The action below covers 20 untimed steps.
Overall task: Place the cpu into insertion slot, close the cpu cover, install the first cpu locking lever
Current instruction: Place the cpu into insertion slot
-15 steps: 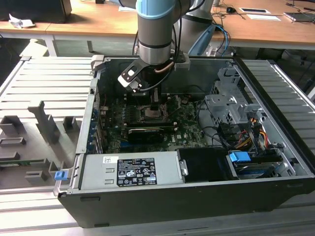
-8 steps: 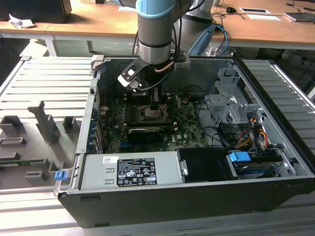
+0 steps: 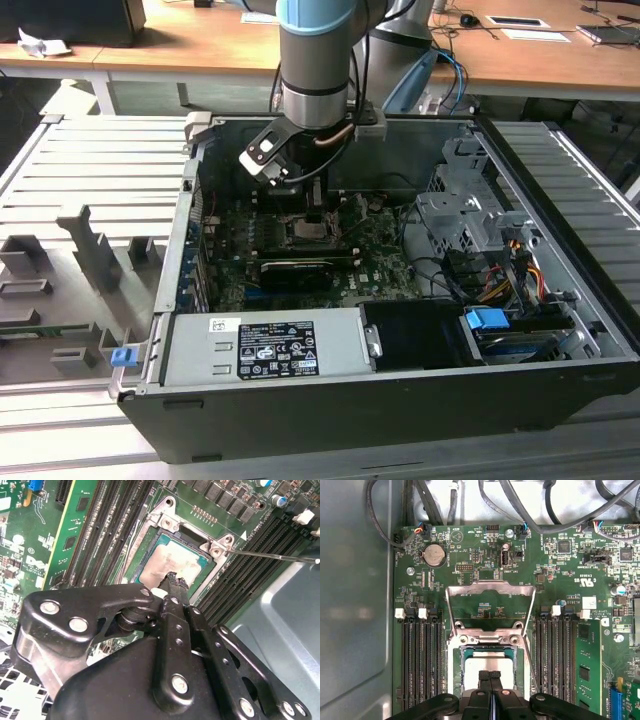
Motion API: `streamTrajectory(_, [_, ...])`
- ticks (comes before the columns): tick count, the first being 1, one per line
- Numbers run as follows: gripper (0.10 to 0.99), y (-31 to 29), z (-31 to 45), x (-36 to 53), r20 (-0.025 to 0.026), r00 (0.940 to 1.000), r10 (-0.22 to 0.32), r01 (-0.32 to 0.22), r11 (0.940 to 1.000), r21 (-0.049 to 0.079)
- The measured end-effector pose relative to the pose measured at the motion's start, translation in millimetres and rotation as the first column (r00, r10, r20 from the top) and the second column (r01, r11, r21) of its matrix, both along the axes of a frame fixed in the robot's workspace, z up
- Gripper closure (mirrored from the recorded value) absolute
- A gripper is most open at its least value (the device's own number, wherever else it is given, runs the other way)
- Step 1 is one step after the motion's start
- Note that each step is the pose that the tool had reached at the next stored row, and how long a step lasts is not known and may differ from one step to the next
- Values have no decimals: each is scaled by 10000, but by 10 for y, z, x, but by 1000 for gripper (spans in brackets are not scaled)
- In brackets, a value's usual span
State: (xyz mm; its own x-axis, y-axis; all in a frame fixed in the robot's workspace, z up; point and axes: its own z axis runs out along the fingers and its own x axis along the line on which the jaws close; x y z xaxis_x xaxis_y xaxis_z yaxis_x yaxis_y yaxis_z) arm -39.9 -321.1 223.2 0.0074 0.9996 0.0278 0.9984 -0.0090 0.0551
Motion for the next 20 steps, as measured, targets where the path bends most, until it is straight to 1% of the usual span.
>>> streamTrajectory(4, [980, 0, 19, 0, 1, 10000, -4, 4, 10000, 1])
streamTrajectory(6, [980, 0, 20, 54, -41, 10000, -4, 4, 10000, 39])
streamTrajectory(7, [980, 0, 20, 65, -48, 10000, -4, 5, 10000, 40])
streamTrajectory(10, [980, 0, 30, 83, -125, 9999, -4, 4, 10000, 40])
streamTrajectory(13, [980, 3, 50, 83, -130, 9999, -3, 4, 10000, 46])
streamTrajectory(20, [980, 8, 135, 83, -130, 9999, -4, 4, 10000, 47])
